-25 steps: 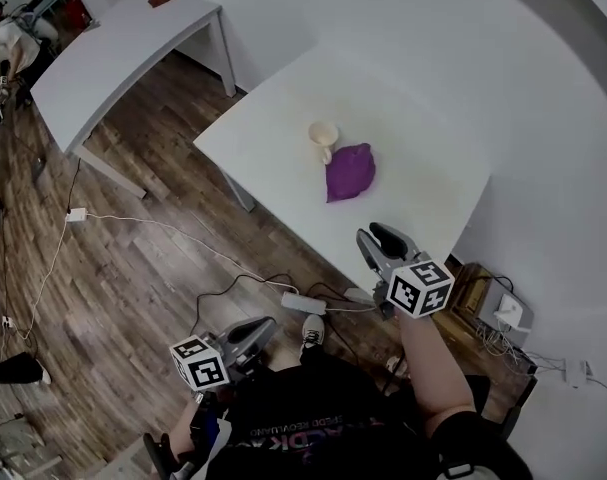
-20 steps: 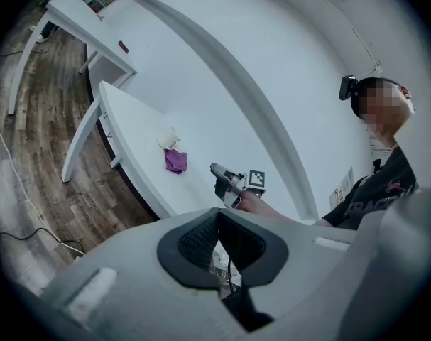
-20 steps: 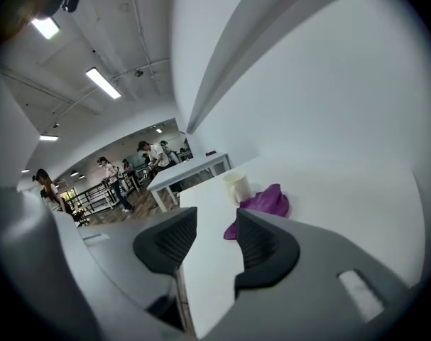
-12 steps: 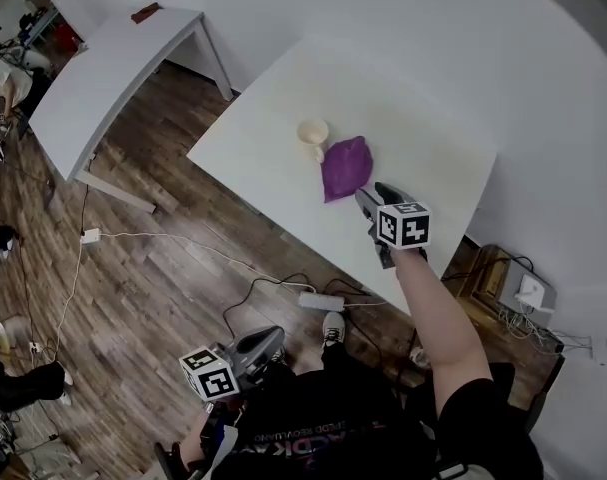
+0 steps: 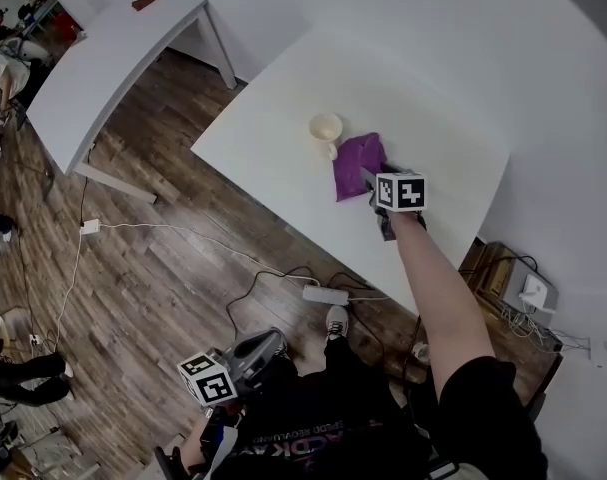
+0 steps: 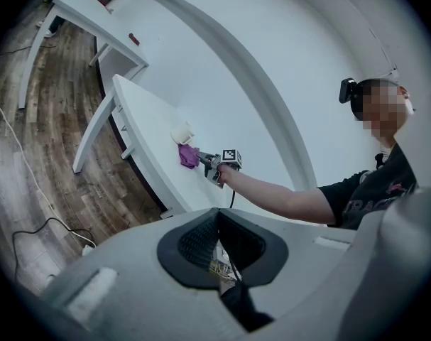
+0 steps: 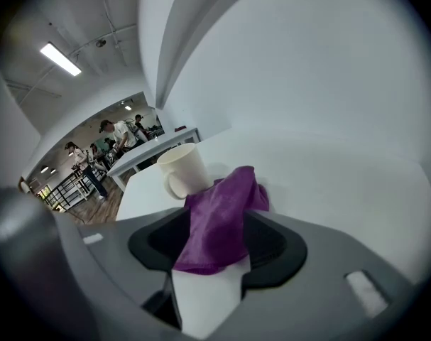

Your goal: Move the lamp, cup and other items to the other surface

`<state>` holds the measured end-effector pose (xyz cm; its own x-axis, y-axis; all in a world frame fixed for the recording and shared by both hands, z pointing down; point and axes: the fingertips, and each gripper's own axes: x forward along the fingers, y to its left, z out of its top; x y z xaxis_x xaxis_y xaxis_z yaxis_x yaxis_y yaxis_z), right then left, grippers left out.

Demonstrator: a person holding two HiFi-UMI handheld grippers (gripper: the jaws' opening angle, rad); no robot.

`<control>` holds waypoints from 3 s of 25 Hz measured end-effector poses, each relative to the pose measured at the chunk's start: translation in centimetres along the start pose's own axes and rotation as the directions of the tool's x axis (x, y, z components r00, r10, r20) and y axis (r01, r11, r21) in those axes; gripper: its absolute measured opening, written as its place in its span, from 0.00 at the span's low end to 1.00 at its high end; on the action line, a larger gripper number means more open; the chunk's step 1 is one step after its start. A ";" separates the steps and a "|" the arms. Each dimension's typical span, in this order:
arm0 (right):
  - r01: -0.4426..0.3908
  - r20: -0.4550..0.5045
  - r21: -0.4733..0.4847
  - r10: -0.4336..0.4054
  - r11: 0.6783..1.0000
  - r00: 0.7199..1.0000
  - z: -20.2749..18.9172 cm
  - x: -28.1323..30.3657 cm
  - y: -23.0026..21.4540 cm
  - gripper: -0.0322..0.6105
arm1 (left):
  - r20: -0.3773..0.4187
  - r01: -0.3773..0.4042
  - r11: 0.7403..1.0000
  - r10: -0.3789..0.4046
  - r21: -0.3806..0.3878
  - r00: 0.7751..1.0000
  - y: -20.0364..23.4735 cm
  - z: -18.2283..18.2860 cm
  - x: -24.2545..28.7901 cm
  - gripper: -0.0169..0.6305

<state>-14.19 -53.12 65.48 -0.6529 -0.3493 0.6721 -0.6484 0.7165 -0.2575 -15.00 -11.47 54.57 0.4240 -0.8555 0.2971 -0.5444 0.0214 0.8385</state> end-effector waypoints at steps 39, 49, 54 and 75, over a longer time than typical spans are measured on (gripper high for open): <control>0.134 0.029 -0.117 -0.131 0.984 0.991 -1.0 -3.1 0.0 0.16 | 0.019 0.007 1.000 -0.007 0.025 1.000 -0.2 -0.7 -3.9 0.02; 0.131 0.159 -0.118 -0.112 0.984 0.981 0.2 -9.2 3.0 0.16 | 0.025 0.097 0.993 -0.099 0.066 0.995 -0.3 1.0 -5.1 0.02; 0.119 0.245 -0.109 -0.089 0.987 0.966 0.8 -13.9 6.6 0.16 | 0.006 0.157 0.984 -0.158 0.082 0.987 -0.4 1.4 -6.2 0.02; 0.160 0.509 0.077 -0.176 0.984 0.843 -9.1 -34.6 19.0 0.16 | -0.297 0.444 0.887 -0.393 0.128 0.871 -2.8 -1.8 -8.4 0.02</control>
<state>-0.38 -21.92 43.63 -0.6352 -0.7277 0.2587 -0.7723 0.6032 -0.1993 -15.73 -3.40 50.60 0.7976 -0.5997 0.0648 -0.3876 -0.4272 0.8169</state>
